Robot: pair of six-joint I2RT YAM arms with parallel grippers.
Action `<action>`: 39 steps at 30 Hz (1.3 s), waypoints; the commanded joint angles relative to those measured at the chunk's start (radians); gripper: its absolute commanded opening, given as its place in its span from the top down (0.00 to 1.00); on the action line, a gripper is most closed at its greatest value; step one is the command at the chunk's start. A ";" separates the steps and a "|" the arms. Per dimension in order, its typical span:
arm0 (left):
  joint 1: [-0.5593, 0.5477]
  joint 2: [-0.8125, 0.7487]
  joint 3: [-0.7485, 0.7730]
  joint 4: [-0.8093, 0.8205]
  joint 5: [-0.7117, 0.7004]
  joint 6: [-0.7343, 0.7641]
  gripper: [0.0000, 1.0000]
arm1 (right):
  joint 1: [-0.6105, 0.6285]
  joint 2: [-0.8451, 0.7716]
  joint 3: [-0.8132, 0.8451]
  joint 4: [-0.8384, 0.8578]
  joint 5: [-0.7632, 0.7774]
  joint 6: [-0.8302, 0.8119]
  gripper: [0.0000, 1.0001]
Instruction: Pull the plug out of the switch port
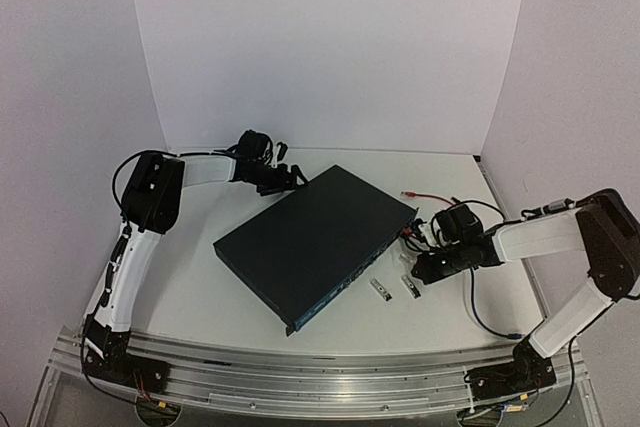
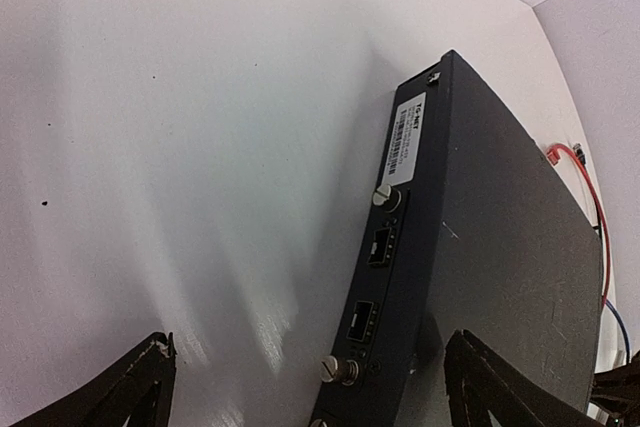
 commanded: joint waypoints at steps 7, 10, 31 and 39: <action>0.012 0.041 -0.067 -0.086 0.013 -0.027 0.06 | 0.017 -0.162 0.001 -0.116 -0.115 -0.013 0.98; 0.012 0.031 -0.082 -0.080 0.015 -0.028 0.06 | 0.062 -0.165 0.022 -0.183 -0.164 -0.043 0.97; 0.011 -0.030 -0.158 -0.037 0.018 -0.029 0.06 | 0.162 -0.132 0.129 -0.184 0.084 -0.026 0.21; 0.011 -0.074 -0.153 -0.025 -0.001 -0.010 0.02 | -0.063 -0.150 0.179 -0.149 0.171 0.184 0.10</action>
